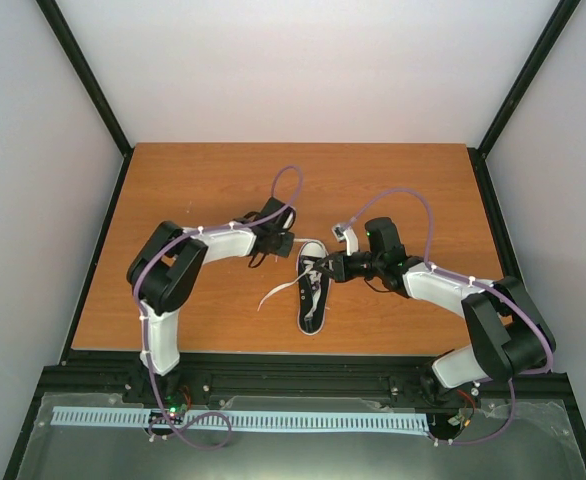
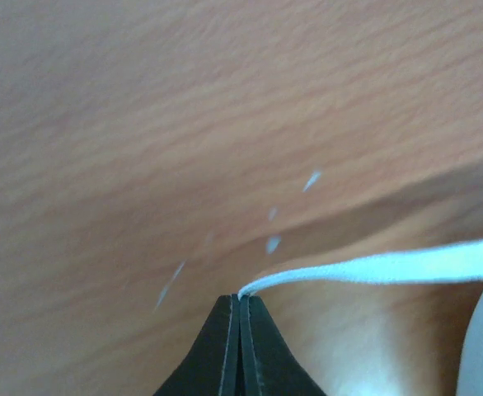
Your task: Tie the shoes
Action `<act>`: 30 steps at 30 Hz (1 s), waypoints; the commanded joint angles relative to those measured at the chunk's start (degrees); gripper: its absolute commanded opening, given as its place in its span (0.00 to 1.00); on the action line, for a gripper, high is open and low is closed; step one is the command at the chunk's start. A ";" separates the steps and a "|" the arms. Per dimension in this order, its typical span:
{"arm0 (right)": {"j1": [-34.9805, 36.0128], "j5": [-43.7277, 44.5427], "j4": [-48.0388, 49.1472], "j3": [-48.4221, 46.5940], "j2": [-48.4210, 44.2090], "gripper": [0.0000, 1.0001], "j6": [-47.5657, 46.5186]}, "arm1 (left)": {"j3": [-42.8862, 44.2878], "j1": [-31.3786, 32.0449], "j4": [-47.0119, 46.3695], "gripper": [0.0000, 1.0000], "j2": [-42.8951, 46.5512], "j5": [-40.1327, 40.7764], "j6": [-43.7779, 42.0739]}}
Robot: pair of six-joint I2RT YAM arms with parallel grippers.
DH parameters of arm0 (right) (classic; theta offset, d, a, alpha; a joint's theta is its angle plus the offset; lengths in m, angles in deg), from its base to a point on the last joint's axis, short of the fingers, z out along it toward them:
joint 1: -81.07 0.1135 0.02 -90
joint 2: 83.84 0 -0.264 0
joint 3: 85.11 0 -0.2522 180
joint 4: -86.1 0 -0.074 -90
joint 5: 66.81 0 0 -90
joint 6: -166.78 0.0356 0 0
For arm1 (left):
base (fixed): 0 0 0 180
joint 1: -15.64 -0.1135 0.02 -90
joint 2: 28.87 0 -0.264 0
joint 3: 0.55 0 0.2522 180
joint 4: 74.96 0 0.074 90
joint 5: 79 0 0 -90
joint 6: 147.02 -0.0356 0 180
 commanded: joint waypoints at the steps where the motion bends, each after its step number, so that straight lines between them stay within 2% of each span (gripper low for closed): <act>1: 0.51 1.70 1.80 0.07 -1.15 0.03 1.02 | -4.75 0.19 -0.01 0.01 8.35 5.85 3.96; 7: 0.51 4.84 -0.74 -0.97 -3.02 0.03 1.52 | -11.96 0.19 6.48 0.01 18.75 4.33 7.16; 10: 0.50 5.48 -1.22 -1.64 -2.70 0.03 1.62 | -17.72 0.22 9.47 0.01 24.14 0.97 10.44; 14: 0.51 5.53 -0.65 -2.00 -2.01 0.03 2.35 | -27.53 1.33 6.52 0.01 34.88 -15.60 12.56; 17: 0.50 5.93 -0.88 -2.31 -1.59 0.03 2.91 | -30.84 2.49 6.18 0.01 41.31 -26.94 15.40; 22: 0.51 6.32 -0.64 -2.15 -1.56 0.03 3.50 | -27.44 8.30 8.92 0.01 42.77 -30.22 17.95; 27: 0.46 6.80 -0.45 -2.14 -1.81 0.03 3.70 | -19.06 19.00 7.42 0.01 36.38 -30.01 18.90; 30: 0.51 7.05 -0.44 -2.35 -1.83 0.03 3.79 | -16.16 22.81 3.76 0.01 33.13 -29.13 19.42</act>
